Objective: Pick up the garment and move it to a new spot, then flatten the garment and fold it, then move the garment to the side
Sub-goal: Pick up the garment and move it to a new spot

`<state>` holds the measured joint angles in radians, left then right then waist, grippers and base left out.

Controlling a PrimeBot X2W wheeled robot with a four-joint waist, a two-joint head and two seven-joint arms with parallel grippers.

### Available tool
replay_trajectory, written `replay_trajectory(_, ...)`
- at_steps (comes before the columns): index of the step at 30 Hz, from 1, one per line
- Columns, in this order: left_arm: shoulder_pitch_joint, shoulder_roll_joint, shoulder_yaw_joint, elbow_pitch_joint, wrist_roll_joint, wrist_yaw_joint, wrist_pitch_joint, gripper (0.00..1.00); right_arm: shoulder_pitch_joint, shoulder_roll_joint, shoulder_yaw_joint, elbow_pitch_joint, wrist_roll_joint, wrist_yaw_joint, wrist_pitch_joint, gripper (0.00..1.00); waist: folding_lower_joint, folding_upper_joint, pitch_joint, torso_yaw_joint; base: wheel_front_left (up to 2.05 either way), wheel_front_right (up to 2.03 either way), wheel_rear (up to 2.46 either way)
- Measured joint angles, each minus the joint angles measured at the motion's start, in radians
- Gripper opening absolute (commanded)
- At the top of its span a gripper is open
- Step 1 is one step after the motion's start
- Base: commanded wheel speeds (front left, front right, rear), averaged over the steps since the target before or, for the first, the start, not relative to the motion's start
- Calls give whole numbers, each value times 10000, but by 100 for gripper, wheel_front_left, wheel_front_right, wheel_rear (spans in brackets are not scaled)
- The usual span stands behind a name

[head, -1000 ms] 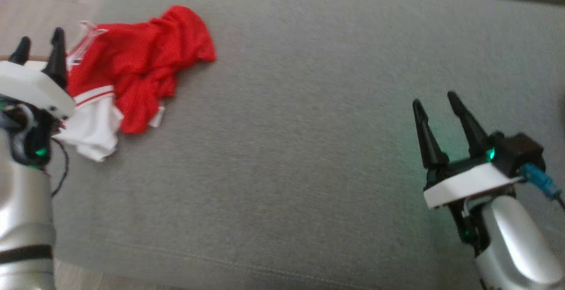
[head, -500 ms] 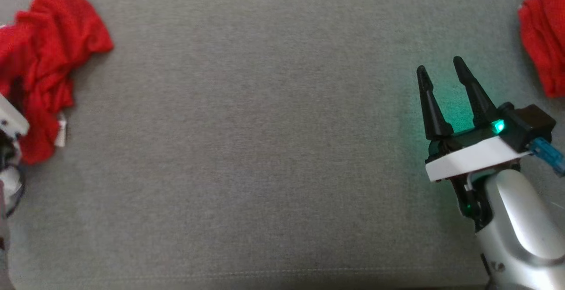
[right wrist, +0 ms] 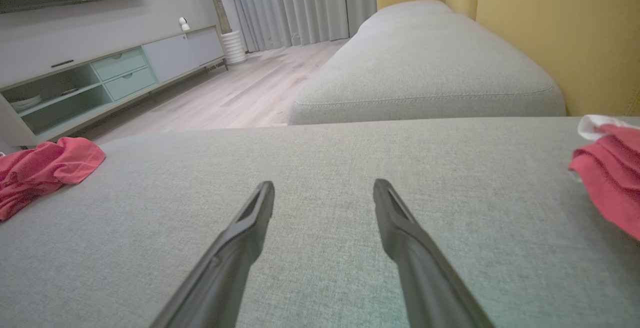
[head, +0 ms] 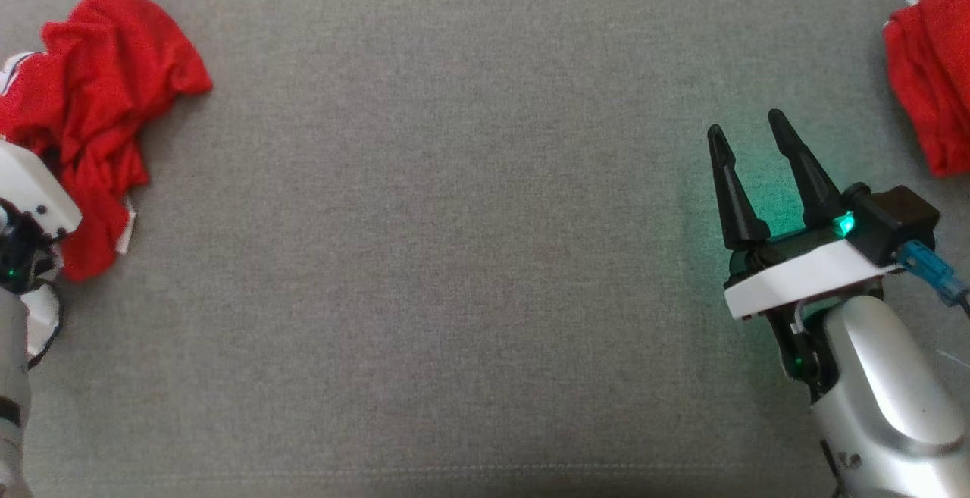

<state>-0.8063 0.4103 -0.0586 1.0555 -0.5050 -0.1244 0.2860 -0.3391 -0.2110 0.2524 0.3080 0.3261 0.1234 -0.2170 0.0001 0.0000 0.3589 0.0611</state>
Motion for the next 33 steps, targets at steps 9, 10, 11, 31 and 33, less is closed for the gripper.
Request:
replay_trajectory(9,31,339,-1699,-1421,-73,-2,-1133,0,108,123,42,428,96,0,-136,100,-1,0,-1155,52,0,0,0)
replay_trajectory(10,22,339,-1916,-1632,-98,-2,-1195,0,174,134,38,464,148,0,-171,100,-1,0,-1325,41,0,0,0)
replay_trajectory(11,20,336,-2105,-1866,-173,-2,-1214,0,278,153,40,504,173,0,-222,100,-1,0,-1501,27,0,0,0)
replay_trajectory(31,1979,-1225,-4380,-7024,-1009,468,-1879,0,1058,458,-351,385,140,0,-307,100,-1,0,-3057,-1527,0,0,0)
replay_trajectory(33,2454,-1705,-4629,-6798,-1037,456,-2456,0,1058,466,-339,387,142,0,-307,100,-1,1,-3003,-1638,0,0,0)
